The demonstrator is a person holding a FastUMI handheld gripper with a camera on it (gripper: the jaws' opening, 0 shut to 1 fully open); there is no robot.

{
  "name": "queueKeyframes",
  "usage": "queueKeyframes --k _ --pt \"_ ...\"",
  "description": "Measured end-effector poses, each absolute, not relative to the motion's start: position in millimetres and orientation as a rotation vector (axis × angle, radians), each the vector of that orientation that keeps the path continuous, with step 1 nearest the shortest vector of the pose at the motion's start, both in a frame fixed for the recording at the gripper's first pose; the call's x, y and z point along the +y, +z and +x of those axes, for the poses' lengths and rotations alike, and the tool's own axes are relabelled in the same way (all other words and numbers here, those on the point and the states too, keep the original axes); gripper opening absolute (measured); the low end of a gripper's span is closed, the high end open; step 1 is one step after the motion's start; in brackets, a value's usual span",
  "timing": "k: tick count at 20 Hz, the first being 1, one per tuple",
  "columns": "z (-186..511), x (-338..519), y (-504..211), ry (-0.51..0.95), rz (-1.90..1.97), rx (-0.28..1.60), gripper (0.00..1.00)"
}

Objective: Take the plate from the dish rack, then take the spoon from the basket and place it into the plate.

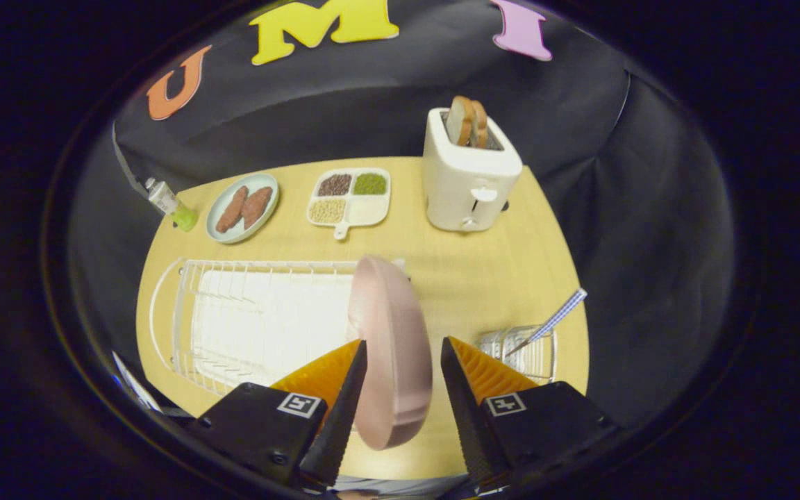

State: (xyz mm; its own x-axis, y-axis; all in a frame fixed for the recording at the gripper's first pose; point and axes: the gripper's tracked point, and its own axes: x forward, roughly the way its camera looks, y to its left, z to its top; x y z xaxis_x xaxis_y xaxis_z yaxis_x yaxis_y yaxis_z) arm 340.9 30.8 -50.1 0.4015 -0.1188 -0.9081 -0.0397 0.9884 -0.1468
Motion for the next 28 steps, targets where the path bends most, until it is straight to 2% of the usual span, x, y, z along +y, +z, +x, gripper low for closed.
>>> queueKeyframes --k 3,6,12,16,22,28 --pt "343.4 28.8 -64.2 -0.071 -0.146 1.189 0.68" --pt "343.0 25.8 -62.0 -0.116 -0.194 1.153 0.34" --pt "336.8 28.2 -34.5 -0.235 -0.291 1.040 0.33" --pt "319.3 33.9 -19.8 -0.245 -0.342 0.977 0.34" --pt "255.7 62.0 -26.9 -0.075 -0.274 0.950 0.33" --pt "168.9 78.5 -73.3 0.076 -0.203 0.916 0.34"
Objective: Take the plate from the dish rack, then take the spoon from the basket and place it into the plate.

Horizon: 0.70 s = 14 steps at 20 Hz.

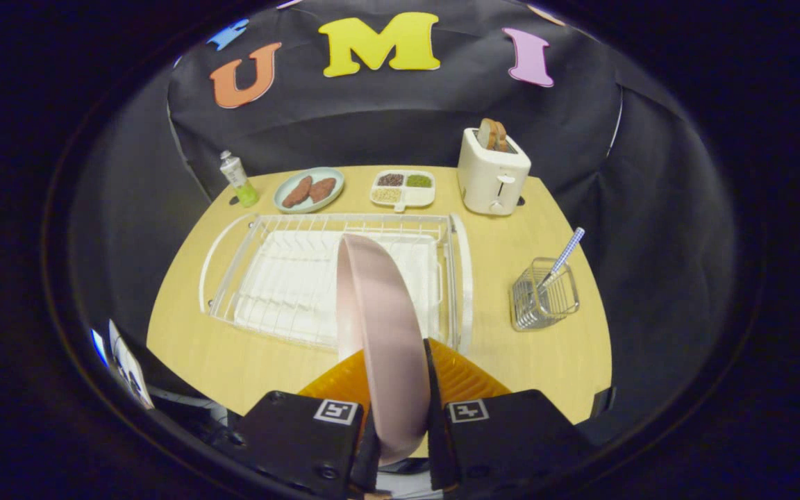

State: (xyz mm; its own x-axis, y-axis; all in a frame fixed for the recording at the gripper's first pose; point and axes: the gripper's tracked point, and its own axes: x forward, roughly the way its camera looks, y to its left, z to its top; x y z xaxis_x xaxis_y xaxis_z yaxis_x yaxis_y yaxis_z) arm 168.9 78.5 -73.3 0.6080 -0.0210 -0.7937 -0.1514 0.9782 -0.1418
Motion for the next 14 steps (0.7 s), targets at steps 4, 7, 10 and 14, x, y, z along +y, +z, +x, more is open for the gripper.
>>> queueKeyframes --k 4,7,10,14 --pt "129.3 83.4 -127.3 0.121 -0.155 0.933 0.34" --pt "115.9 80.8 -165.2 0.122 -0.131 0.981 0.34" --pt "117.1 77.7 -179.6 0.132 -0.013 0.985 0.34" --pt "124.5 64.3 -191.0 0.155 0.063 0.951 0.36"
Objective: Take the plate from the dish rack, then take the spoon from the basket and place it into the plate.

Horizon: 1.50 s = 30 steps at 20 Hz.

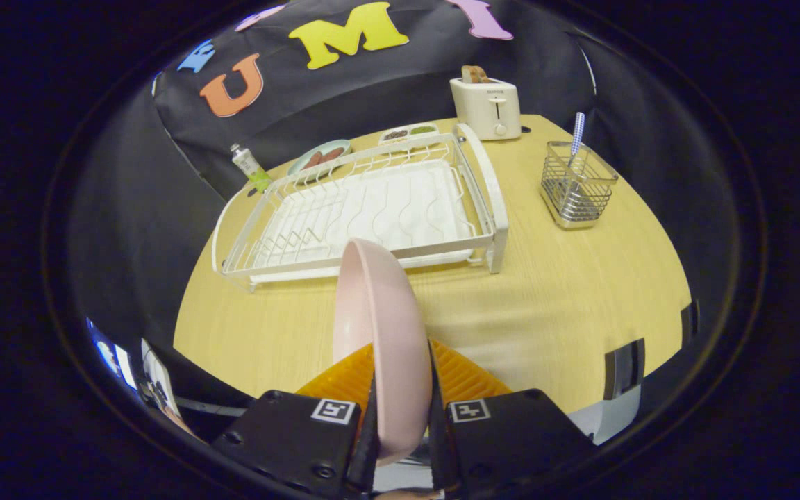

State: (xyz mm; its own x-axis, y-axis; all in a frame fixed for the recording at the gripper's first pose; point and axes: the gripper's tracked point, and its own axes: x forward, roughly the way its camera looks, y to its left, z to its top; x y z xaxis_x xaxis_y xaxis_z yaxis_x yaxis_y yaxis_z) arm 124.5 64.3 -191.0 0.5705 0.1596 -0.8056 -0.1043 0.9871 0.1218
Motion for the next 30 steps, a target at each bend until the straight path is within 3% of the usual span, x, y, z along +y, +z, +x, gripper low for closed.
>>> queueKeyframes --k 6,9,10,14,19,30 --pt "138.3 47.7 -195.6 0.175 0.083 0.826 0.44" --pt "151.4 17.4 -187.9 0.088 -0.034 0.689 0.49" --pt "150.7 14.9 -185.3 0.087 -0.051 0.656 0.64" --pt "158.6 -12.6 -168.9 0.014 -0.094 0.547 0.99" --pt "172.3 -29.1 -158.8 0.035 -0.087 0.498 0.99" --pt "252.3 -105.0 -107.6 -0.071 -0.137 0.341 0.99"
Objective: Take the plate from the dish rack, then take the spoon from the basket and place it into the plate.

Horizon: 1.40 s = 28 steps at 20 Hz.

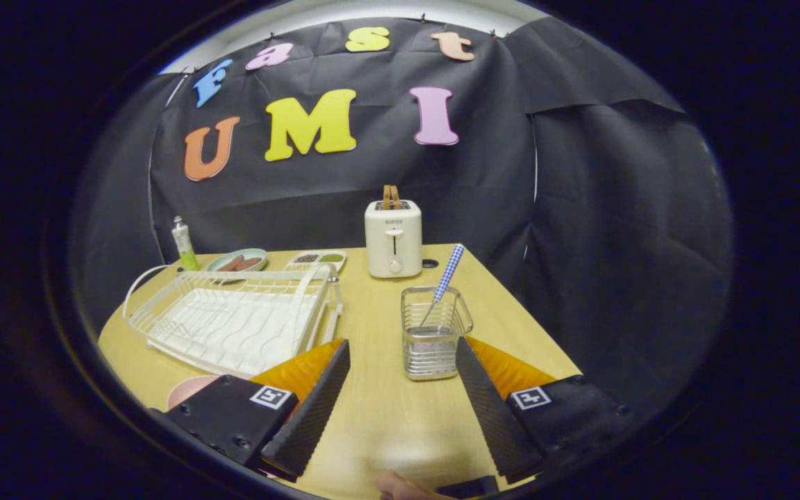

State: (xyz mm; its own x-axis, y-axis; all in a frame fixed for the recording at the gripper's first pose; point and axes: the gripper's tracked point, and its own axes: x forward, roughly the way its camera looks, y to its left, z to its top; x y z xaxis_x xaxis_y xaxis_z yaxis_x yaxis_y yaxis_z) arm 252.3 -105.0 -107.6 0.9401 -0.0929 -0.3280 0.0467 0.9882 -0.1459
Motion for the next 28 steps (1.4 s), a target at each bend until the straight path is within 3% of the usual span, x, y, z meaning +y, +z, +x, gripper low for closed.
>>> queueKeyframes --k 11,13,19,20,28 --pt "366.6 -139.5 -84.5 -0.105 -0.093 0.373 0.94" --pt "384.5 -142.5 -89.3 -0.096 -0.053 0.410 0.86" --pt "411.3 -146.2 -98.1 -0.074 -0.018 0.419 0.44" --pt "411.0 -142.1 -95.9 -0.067 -0.008 0.410 0.33" --pt "393.8 -130.8 -69.8 -0.070 0.016 0.331 0.19"
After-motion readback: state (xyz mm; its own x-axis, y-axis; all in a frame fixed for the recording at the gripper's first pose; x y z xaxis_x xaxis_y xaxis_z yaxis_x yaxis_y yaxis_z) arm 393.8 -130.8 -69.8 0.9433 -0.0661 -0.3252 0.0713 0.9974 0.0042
